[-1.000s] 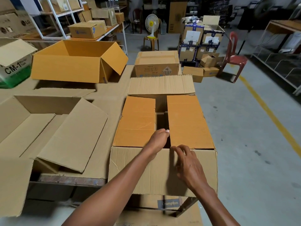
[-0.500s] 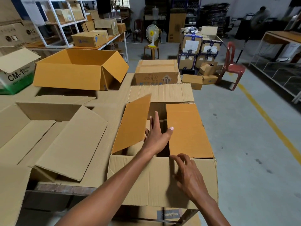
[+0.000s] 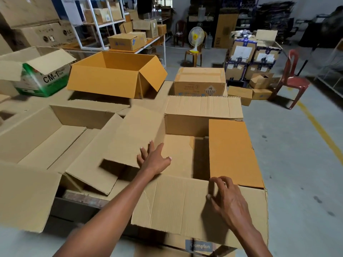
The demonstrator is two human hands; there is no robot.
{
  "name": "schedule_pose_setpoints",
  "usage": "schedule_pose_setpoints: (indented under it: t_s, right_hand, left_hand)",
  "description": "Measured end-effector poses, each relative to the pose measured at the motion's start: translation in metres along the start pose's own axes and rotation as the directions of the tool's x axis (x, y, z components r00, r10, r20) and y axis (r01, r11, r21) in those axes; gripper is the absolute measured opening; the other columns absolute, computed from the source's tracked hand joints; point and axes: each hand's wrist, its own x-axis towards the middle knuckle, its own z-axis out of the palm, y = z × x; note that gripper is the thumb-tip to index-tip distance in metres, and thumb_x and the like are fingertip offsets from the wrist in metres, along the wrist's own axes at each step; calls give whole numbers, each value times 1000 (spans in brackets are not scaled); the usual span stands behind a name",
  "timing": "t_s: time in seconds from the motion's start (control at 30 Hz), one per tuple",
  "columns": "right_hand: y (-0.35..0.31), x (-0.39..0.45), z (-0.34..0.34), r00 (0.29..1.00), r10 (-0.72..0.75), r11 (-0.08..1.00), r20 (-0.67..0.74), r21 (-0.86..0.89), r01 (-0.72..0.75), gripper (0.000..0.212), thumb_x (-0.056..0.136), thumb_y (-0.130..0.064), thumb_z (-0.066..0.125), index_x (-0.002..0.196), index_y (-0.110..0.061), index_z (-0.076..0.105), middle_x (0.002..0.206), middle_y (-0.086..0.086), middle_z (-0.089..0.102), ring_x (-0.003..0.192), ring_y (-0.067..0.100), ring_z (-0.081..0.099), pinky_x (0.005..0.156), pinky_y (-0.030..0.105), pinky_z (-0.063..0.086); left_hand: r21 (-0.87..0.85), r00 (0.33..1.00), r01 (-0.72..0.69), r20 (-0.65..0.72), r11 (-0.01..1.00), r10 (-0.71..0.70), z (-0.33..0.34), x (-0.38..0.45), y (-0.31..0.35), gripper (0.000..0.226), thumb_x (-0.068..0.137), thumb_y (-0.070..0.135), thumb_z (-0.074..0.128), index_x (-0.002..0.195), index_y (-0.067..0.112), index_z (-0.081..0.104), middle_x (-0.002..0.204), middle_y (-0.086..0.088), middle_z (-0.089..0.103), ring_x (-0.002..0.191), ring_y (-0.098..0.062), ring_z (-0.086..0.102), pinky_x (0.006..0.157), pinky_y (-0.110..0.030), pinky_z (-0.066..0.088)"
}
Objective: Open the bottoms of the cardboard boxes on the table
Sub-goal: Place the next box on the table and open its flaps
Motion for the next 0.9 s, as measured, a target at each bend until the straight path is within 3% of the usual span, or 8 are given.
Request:
schedule_pose_setpoints:
  t_s: [0.1, 0.23, 0.33, 0.43, 0.5, 0.57, 0.7, 0.9]
  right_hand:
    - [-11, 8, -6, 1000, 29, 999, -8, 31, -29, 49, 92, -50, 63, 135, -30, 51, 141, 0, 45, 112, 20, 54, 83, 32, 53]
    - [-42, 27, -16, 999, -6, 995, -34, 102, 9, 56, 93, -46, 62, 143, -27, 45, 144, 1, 42, 122, 21, 46, 93, 35, 49]
    - [-70, 50, -18, 999, -19, 955, 26, 297, 11, 61, 92, -43, 64, 146, -25, 41, 149, 2, 41, 133, 21, 43, 103, 35, 43]
    - [-87, 87, -13, 940, 115, 835, 321, 481, -267, 76, 89, -47, 69, 151, -20, 33, 156, 6, 38, 140, 26, 42, 106, 37, 40]
    - [-92, 110, -9, 829, 202, 744, 521, 469, -475, 92, 85, -55, 70, 155, -15, 26, 160, 10, 33, 143, 32, 37, 108, 42, 38]
    - [-92, 125, -2, 750, 287, 737, 596, 362, -570, 106, 81, -63, 69, 158, -12, 17, 165, 15, 17, 149, 37, 24, 116, 49, 32]
    - [-96, 131, -7, 788, 396, 804, 472, 236, -545, 102, 86, -60, 65, 158, -15, 10, 165, 20, -11, 150, 45, 14, 119, 54, 26]
    - [-90, 125, -57, 949, 282, 924, 143, 224, -309, 93, 88, -60, 63, 158, -24, 13, 158, 22, -34, 149, 51, -7, 120, 58, 10]
  left_hand:
    - [67, 1000, 1, 14, 998, -2, 12, 0, -11, 81, 89, 60, 55, 157, 38, 17, 168, 2, -10, 152, -40, -12, 121, -57, 0]
    - [201, 1000, -25, -9, 979, 27, 21, 1, -15, 85, 89, 63, 55, 158, 35, 15, 168, 3, -7, 151, -43, -9, 119, -58, 6]
    - [217, 999, -25, -23, 976, 30, 23, 2, -15, 85, 88, 63, 56, 157, 35, 16, 168, 4, -7, 151, -44, -8, 119, -58, 7]
    - [227, 999, -26, -23, 974, 32, 26, 4, -14, 84, 87, 66, 55, 157, 36, 18, 168, 3, -6, 150, -44, -7, 118, -58, 8]
    - [228, 999, -32, -27, 973, 39, 27, 3, -15, 84, 87, 65, 55, 157, 36, 19, 168, 3, -6, 150, -44, -7, 118, -58, 8]
    - [218, 999, -32, -31, 975, 39, 28, 3, -16, 84, 87, 65, 56, 157, 36, 19, 168, 3, -6, 151, -43, -6, 118, -58, 8]
    - [221, 997, -49, -46, 974, 60, 26, 0, -16, 86, 88, 66, 54, 157, 39, 12, 168, 2, -9, 151, -43, -5, 118, -59, 9]
    - [227, 997, -54, -39, 972, 64, 26, 2, -19, 85, 90, 65, 51, 158, 40, 6, 167, 1, -12, 151, -43, -4, 118, -59, 10]
